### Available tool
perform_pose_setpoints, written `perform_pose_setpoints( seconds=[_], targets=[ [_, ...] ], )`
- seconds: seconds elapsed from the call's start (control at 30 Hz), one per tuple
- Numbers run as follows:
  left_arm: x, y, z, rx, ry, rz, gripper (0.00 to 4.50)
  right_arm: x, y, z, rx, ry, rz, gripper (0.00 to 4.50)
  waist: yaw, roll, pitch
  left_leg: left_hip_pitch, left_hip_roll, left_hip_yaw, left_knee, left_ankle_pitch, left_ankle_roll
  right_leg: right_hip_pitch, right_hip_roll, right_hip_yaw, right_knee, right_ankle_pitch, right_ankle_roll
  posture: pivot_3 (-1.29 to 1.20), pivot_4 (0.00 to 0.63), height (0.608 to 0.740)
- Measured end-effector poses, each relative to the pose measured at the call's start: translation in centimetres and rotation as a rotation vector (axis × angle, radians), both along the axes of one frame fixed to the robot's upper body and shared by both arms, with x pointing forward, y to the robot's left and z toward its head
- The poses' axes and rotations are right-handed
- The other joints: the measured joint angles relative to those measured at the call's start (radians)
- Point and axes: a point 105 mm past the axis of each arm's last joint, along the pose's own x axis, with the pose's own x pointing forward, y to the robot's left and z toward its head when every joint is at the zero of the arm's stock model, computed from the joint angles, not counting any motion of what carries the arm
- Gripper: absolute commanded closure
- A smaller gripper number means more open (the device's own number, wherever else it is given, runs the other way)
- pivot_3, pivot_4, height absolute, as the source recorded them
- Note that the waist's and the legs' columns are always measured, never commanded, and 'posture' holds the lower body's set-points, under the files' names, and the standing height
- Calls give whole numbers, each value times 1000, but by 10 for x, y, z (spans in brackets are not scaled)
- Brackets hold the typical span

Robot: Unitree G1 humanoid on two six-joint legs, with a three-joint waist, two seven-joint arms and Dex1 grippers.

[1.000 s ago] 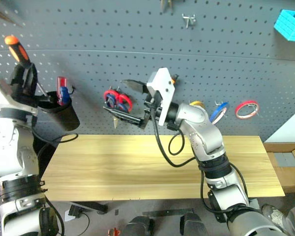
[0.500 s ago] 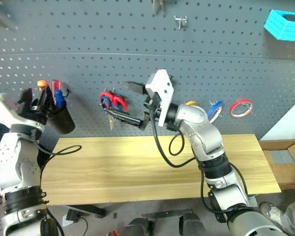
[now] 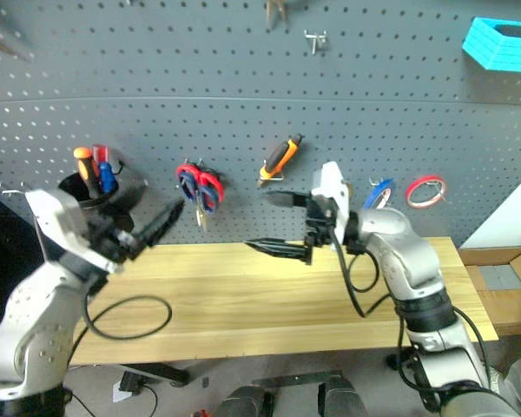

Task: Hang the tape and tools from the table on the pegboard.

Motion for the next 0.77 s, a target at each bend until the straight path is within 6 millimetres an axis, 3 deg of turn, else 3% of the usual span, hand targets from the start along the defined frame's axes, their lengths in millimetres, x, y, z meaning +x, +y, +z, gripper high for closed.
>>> perform_pose_setpoints(
  seconds=[0.07,0.17,0.37,0.53,0.77],
  targets=[
    [-5,0,-21,-33,69,28,34,7,-10,-20,15,74,-111,0,3,4,2,6,0,-2,0,-1,1,9,0,-2,-3,-1,-1,40,172,740],
    [-7,1,-50,-58,154,107,34,27,-41,-57,13,193,-380,0,13,7,5,12,-1,-2,-1,-3,4,16,-1,-2,-5,-1,-1,34,172,740],
    [-3,24,-95,-64,257,307,34,41,-99,-116,-25,322,-795,0,22,10,6,19,0,-1,-1,-3,4,23,-1,-2,-7,-1,-1,2,155,740],
    [3,31,-121,-12,305,370,34,44,-130,-138,-57,333,-960,0,18,10,6,19,0,-1,-1,-3,4,23,-1,-3,-7,-1,-1,-5,157,740],
    [4,36,-126,23,302,395,34,45,-152,-149,-76,320,-1059,0,6,10,6,19,0,-2,-2,-3,4,24,0,-3,-11,-1,-1,1,149,740]
  ],
)
